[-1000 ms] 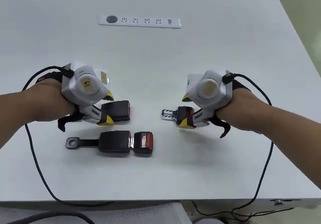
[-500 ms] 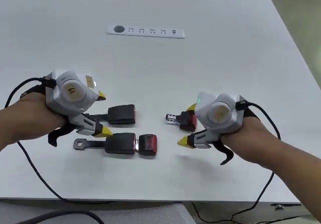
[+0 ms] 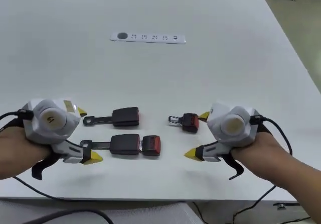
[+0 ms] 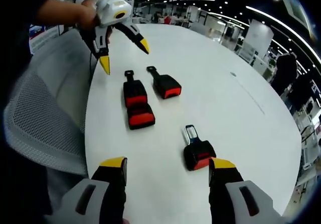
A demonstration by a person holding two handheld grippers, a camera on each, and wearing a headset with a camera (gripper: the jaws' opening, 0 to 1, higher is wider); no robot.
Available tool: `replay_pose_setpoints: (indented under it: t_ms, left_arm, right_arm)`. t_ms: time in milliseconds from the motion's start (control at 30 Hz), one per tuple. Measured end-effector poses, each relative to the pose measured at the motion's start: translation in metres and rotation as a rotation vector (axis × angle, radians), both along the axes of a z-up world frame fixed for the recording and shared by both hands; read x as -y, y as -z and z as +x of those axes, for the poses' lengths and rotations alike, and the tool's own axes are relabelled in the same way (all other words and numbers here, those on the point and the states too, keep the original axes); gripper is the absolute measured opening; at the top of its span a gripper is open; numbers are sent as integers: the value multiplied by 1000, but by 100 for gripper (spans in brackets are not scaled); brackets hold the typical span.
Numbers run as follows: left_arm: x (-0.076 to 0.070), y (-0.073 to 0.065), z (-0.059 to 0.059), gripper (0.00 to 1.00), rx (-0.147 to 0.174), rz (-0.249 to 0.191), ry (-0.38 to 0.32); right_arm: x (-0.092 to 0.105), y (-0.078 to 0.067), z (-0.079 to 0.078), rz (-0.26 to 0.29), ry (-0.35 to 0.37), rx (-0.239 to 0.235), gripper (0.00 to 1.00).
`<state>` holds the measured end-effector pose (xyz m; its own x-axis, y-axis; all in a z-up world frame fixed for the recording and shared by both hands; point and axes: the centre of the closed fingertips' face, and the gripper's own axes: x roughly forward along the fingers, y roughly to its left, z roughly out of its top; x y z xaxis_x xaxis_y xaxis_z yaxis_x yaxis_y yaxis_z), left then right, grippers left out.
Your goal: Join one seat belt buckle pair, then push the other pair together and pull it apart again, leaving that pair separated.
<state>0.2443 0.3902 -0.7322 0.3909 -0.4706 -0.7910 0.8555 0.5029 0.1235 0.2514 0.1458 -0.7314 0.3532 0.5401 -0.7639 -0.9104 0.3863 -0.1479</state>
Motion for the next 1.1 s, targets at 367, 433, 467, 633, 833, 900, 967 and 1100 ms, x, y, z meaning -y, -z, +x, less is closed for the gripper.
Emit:
replay_pose_setpoints:
  t_ms: [367, 433, 467, 633, 833, 900, 967, 1100]
  left_arm:
    - [-14, 0, -12, 95, -2, -40, -99]
    - [-15, -2, -11, 99, 14, -53, -109]
    - [-16, -2, -10, 100, 20, -59, -114]
    - [-18, -1, -11, 100, 18, -81, -138]
    - [-17, -2, -13, 100, 16, -92, -153]
    - [-24, 0, -13, 100, 17, -83, -173]
    - [-23, -1, -15, 100, 11, -97, -192]
    - [-26, 1, -21, 100, 2, -96, -199]
  right_arm:
    - [11, 2, -5, 52, 95, -5, 80]
    - [12, 4, -8, 56, 102, -3, 83]
    - [11, 4, -9, 60, 105, -6, 84]
    - [4, 4, -17, 70, 106, -3, 90]
    - [2, 1, -13, 80, 125, 24, 99]
    - [2, 0, -13, 80, 129, 24, 99]
    - [2, 1, -15, 86, 132, 18, 99]
    - [2, 0, -17, 91, 136, 15, 99]
